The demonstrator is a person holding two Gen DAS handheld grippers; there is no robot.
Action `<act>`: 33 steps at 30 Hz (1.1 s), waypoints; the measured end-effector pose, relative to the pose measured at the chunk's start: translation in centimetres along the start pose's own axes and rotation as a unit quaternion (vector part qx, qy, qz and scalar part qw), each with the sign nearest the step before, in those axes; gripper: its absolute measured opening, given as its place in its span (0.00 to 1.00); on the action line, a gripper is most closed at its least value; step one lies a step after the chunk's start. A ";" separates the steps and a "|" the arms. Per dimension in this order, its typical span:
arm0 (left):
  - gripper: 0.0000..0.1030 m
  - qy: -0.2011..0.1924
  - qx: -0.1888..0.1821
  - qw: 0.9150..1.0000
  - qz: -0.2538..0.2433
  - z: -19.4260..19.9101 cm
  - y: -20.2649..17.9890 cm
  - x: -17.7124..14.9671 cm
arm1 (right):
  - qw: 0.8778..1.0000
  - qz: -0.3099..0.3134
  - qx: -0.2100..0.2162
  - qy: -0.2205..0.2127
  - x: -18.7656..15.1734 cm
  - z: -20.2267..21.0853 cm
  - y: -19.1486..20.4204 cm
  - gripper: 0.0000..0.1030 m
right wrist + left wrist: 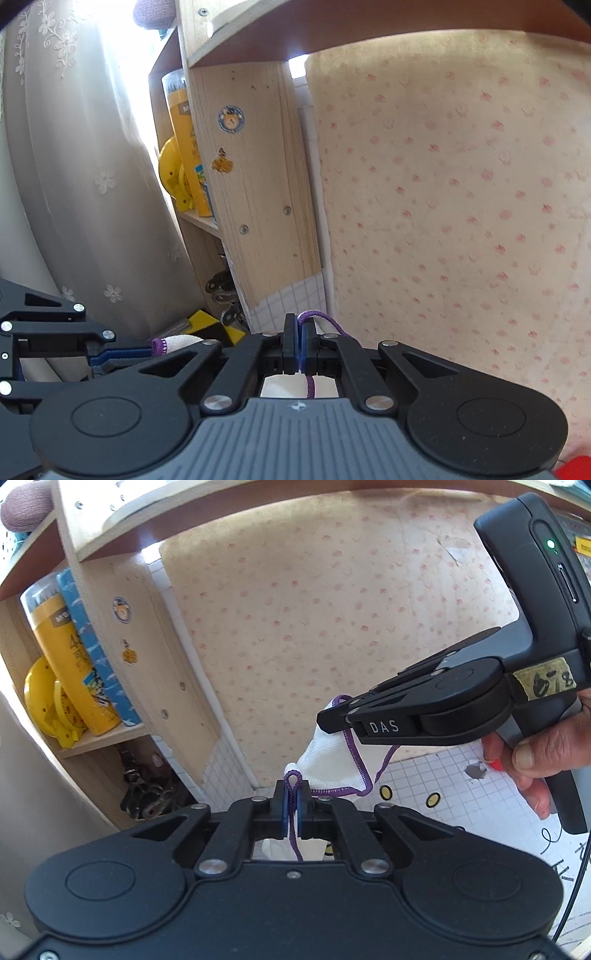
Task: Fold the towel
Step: 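Lift the towel by the purple loop with both grippers, then lower the towel onto the floor with both grippers, spreading it flat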
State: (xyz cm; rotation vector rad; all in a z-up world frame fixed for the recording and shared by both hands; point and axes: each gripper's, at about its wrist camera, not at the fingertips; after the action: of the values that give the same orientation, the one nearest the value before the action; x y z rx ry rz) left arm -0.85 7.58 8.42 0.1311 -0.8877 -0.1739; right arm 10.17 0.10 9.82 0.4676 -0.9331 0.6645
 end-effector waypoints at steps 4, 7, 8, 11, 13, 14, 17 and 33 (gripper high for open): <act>0.05 0.019 -0.036 0.999 -0.014 -1.2 -3.1 -0.6 | 0.999 -0.008 -0.016 0.027 -2.4 0.5 -1.8 0.01; 0.05 0.032 -0.060 0.997 -0.022 -1.9 -5.0 -1.3 | 0.998 -0.012 -0.027 0.050 -4.4 1.0 -3.3 0.01; 0.05 0.037 -0.067 0.997 -0.025 -2.1 -5.7 -1.5 | 0.998 -0.013 -0.032 0.058 -5.3 1.3 -3.8 0.01; 0.05 0.051 -0.090 0.994 -0.035 -2.6 -8.0 -2.3 | 0.996 -0.024 -0.043 0.080 -7.5 1.9 -5.2 0.01; 0.05 0.060 -0.103 0.992 -0.040 -3.0 -9.3 -2.7 | 0.994 -0.030 -0.050 0.091 -8.8 2.3 -6.0 0.01; 0.05 0.065 -0.112 0.991 -0.043 -3.2 -10.1 -2.9 | 0.993 -0.035 -0.054 0.098 -9.7 2.5 -6.5 0.01; 0.05 0.076 -0.128 0.988 -0.050 -3.7 -11.9 -3.5 | 0.991 -0.044 -0.063 0.113 -11.4 3.0 -7.6 0.01; 0.05 0.117 -0.173 0.975 -0.080 -4.8 -16.9 -5.5 | 0.981 -0.062 -0.087 0.159 -16.2 4.2 -10.9 0.01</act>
State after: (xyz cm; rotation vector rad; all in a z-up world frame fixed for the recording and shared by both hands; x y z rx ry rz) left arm -2.19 -7.63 -1.88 -0.1025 -0.6006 -0.4511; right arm 8.52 -15.40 -2.68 0.2514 -0.6463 0.5201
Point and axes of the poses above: each gripper's, at about its wrist camera, not at the fingertips, and z roughly against the way its jaws point, y to its left, x to its top, and after that the axes turned 7 degrees about -x, right-handed
